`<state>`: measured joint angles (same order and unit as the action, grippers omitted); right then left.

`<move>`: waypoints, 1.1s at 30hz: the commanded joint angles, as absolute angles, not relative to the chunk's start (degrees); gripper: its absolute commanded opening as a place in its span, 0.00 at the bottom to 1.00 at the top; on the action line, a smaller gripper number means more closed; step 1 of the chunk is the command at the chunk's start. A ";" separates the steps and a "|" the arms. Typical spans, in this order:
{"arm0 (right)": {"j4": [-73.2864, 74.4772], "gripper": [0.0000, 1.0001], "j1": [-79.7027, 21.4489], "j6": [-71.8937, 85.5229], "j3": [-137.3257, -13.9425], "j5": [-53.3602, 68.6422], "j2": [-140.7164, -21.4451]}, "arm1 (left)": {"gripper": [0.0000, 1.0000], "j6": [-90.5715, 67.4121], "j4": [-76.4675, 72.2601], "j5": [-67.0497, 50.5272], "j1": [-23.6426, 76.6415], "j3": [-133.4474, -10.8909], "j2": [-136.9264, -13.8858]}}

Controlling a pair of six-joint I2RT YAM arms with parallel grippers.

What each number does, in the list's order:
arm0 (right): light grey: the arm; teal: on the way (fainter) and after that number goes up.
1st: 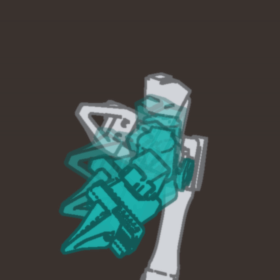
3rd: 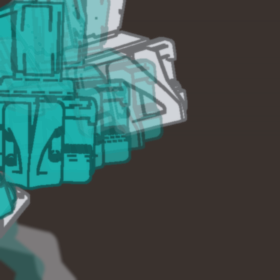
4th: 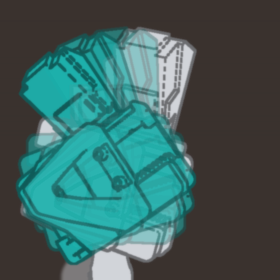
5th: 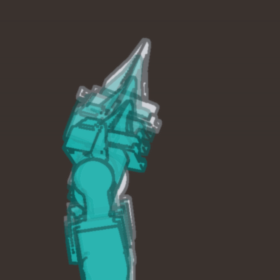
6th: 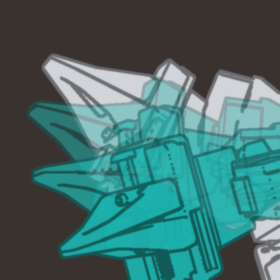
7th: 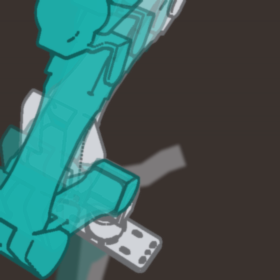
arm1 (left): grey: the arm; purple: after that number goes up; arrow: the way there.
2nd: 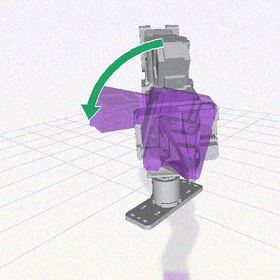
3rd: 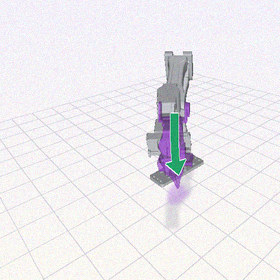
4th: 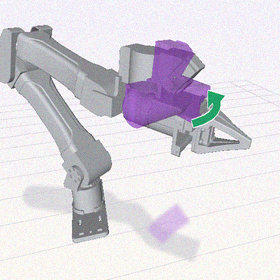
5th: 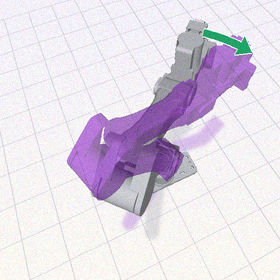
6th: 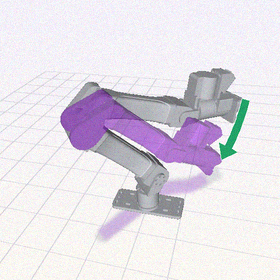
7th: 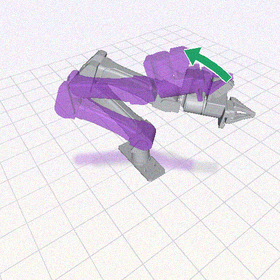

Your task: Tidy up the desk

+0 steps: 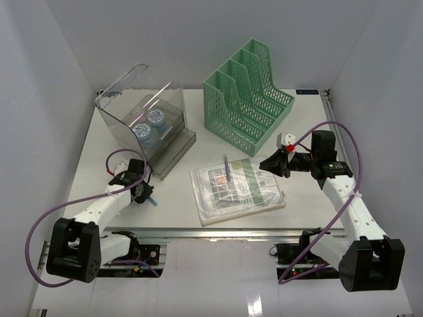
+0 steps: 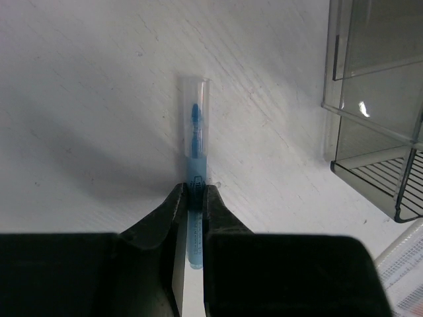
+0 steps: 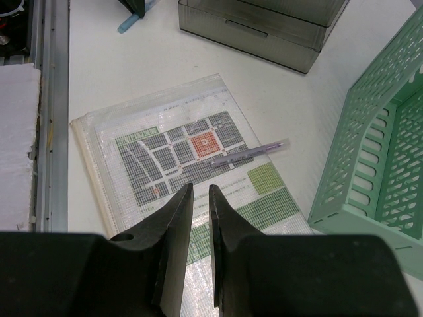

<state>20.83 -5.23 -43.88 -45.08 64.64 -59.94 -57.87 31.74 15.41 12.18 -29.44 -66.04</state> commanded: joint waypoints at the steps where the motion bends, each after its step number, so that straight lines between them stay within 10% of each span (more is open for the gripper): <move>1: 19.95 0.22 -5.01 -43.60 -44.65 65.92 -58.98 | 0.06 -59.99 32.33 8.73 12.13 -24.17 -62.23; 11: 19.86 0.22 -4.92 -43.59 -44.65 65.92 -59.14 | 0.00 -57.45 35.45 0.58 12.80 -24.40 -28.70; 23: 19.78 0.22 -4.75 -43.59 -44.60 65.57 -59.81 | 0.00 -57.16 43.15 13.28 13.01 -40.65 -16.13; 33: 19.70 0.22 -4.66 -43.78 -44.57 65.04 -60.56 | 0.00 -33.57 13.66 -31.36 13.01 -44.13 -27.29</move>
